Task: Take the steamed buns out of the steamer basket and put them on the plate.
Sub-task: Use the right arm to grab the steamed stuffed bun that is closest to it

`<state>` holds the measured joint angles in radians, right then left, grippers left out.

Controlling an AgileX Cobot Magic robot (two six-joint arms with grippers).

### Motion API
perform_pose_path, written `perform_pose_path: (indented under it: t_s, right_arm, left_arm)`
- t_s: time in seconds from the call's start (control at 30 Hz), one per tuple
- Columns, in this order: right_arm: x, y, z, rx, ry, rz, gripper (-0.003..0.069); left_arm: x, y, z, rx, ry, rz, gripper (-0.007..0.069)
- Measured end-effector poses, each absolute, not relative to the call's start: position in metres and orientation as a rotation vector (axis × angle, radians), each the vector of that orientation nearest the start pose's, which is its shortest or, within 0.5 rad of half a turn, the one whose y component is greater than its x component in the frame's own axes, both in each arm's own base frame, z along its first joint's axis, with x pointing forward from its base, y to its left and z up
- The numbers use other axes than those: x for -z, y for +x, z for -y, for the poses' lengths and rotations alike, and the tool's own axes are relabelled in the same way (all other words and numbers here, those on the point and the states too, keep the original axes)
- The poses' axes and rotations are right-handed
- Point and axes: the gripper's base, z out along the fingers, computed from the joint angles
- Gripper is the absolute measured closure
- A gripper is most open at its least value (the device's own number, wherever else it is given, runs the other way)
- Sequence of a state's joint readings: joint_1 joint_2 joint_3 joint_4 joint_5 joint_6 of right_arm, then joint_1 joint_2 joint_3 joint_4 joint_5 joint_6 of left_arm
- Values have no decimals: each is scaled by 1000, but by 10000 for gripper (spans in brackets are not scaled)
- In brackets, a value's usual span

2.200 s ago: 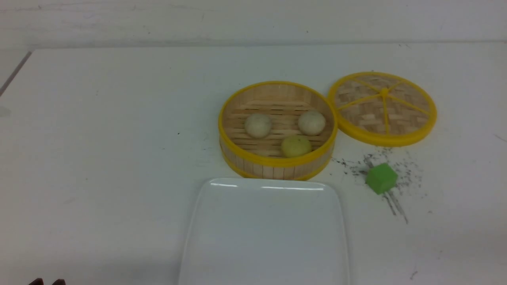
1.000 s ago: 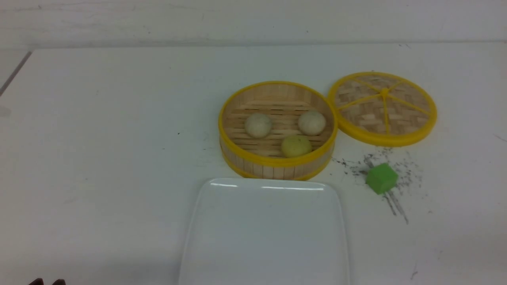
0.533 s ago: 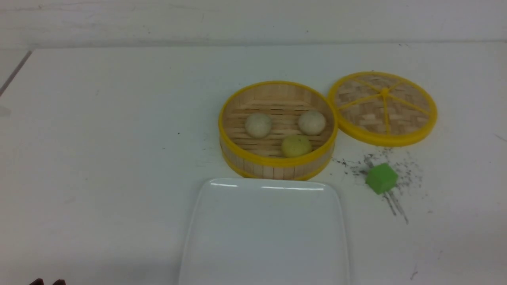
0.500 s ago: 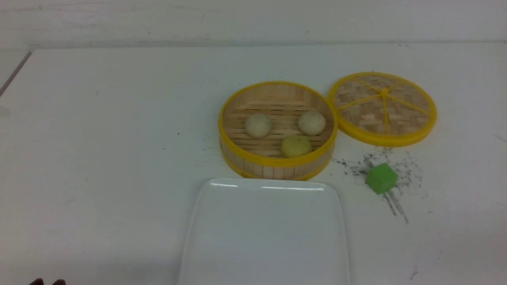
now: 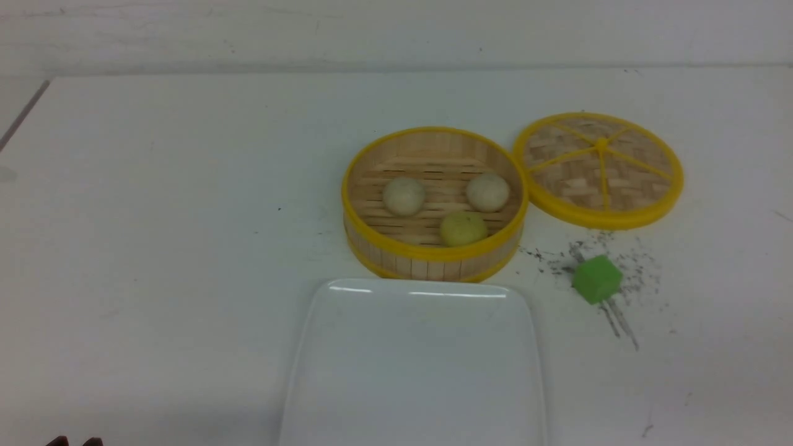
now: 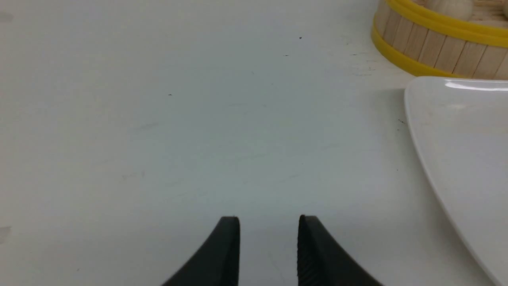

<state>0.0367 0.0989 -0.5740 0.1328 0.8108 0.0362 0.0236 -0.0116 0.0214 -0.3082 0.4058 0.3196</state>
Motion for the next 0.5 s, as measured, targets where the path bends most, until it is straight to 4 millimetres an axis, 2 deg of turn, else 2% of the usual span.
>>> perform_pose_path:
  t_s: [0.5]
  right_arm:
    - [-323,12,-9,-179,-15,-1782,416]
  left_arm:
    - [-172,52,10,73,93,-1879,384]
